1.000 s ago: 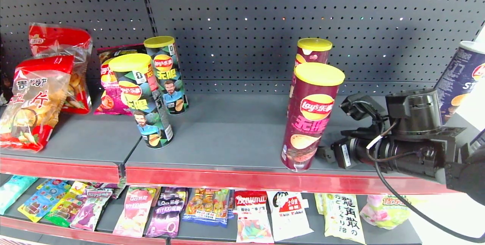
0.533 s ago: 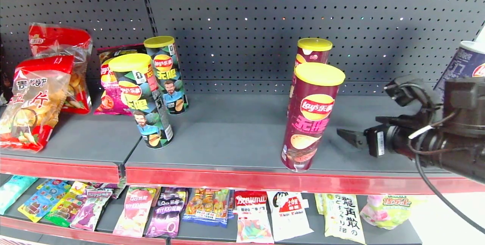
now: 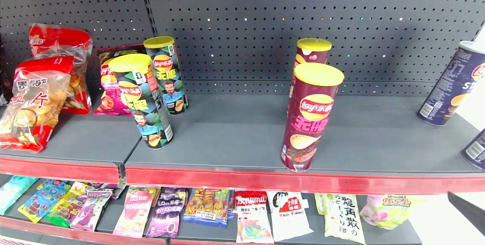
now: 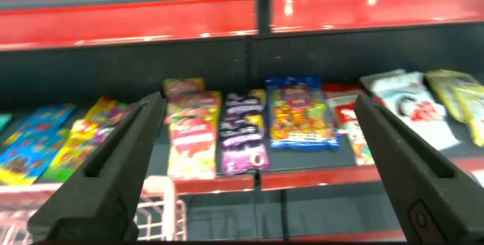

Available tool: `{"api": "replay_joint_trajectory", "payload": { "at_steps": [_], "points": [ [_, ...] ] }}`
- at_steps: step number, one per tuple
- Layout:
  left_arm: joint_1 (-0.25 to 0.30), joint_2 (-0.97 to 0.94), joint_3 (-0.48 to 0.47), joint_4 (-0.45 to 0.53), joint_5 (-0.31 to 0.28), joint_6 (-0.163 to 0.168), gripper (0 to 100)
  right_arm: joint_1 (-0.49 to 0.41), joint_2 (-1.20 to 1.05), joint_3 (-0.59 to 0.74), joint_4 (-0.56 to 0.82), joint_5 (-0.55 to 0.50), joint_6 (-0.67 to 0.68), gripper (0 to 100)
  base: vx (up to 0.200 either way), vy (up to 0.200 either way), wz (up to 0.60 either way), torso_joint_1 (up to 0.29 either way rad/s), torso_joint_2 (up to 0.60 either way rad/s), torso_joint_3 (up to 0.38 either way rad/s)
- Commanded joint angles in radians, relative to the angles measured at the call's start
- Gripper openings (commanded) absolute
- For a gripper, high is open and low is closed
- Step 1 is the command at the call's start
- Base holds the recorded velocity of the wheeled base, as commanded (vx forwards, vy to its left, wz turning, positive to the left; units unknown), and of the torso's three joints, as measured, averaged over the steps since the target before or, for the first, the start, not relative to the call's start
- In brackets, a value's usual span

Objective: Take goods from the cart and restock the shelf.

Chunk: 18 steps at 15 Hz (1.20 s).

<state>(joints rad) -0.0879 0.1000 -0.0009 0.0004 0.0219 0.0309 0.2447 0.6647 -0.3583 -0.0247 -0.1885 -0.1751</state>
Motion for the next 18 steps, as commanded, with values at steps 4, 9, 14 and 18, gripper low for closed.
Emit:
{"api": "replay_joint_trajectory", "payload": {
  "at_steps": [4, 9, 14, 18],
  "points": [
    [0.073, -0.071, 0.001, 0.000, -0.010, -0.011, 100, -0.113, -0.565, 0.225, 0.149, 0.031, 0.111, 100, 0.000, 0.000, 0.00, 0.000, 0.00, 0.000],
    [0.074, -0.086, 0.001, 0.000, -0.011, -0.029, 100, -0.071, -0.563, 0.357, 0.015, 0.307, 0.117, 100, 0.000, 0.000, 0.00, 0.000, 0.00, 0.000],
    [0.079, -0.092, 0.001, 0.000, -0.011, -0.029, 100, -0.228, -0.623, 0.357, 0.022, 0.199, 0.154, 100, 0.000, 0.000, 0.00, 0.000, 0.00, 0.000],
    [0.080, -0.095, 0.001, 0.000, -0.010, -0.031, 100, -0.240, -0.662, 0.357, 0.023, 0.189, 0.166, 100, 0.000, 0.000, 0.00, 0.000, 0.00, 0.000]
  ]
}}
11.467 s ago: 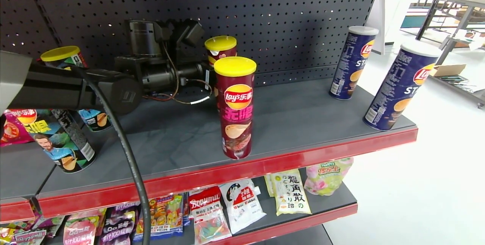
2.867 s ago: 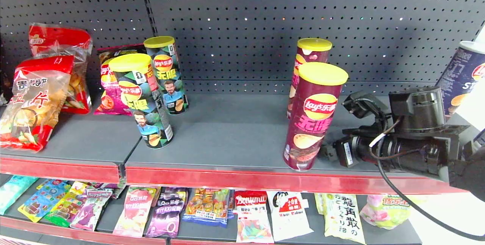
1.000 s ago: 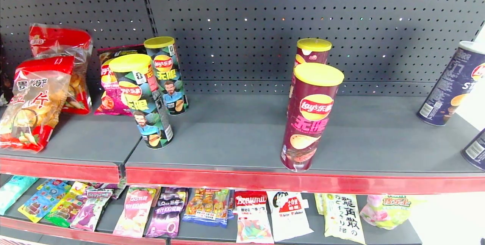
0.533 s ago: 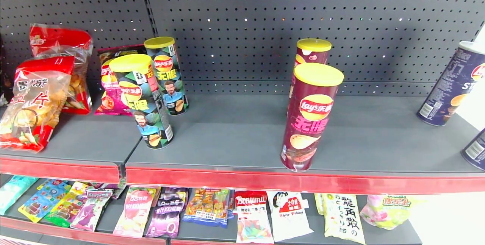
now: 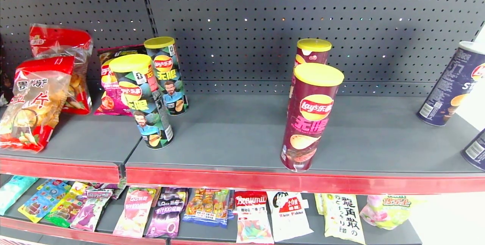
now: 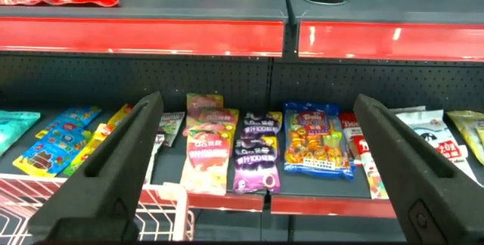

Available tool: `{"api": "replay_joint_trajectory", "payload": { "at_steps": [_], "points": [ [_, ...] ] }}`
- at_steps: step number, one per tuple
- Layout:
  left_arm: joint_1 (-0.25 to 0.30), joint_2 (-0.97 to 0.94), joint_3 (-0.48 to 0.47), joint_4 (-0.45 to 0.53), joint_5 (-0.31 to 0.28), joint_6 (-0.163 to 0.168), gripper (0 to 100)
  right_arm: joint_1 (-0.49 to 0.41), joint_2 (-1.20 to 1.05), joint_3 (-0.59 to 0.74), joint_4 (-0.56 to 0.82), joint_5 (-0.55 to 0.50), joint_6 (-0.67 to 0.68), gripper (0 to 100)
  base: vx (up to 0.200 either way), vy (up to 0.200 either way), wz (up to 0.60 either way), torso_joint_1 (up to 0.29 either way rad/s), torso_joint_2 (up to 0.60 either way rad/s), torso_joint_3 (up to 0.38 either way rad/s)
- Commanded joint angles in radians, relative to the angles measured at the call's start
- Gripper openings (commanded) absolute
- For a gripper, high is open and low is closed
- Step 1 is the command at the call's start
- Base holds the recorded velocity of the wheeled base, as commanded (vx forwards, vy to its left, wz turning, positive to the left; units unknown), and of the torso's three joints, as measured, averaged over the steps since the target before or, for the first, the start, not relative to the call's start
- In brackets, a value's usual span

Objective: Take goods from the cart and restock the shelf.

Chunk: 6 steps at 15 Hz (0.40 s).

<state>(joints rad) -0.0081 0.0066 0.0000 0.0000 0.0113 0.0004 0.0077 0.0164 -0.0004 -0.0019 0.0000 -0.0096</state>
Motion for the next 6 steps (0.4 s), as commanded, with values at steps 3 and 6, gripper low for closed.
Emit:
{"api": "replay_joint_trajectory", "payload": {
  "at_steps": [3, 6],
  "points": [
    [0.000, -0.002, 0.000, 0.000, 0.001, 0.000, 100, -0.003, -0.013, -0.001, 0.000, 0.000, 0.002, 100, 0.000, 0.000, 0.00, 0.000, 0.00, 0.000],
    [0.000, -0.002, 0.000, 0.000, 0.001, 0.000, 100, -0.003, -0.013, -0.001, 0.000, 0.000, 0.002, 100, 0.000, 0.000, 0.00, 0.000, 0.00, 0.000]
  ]
}}
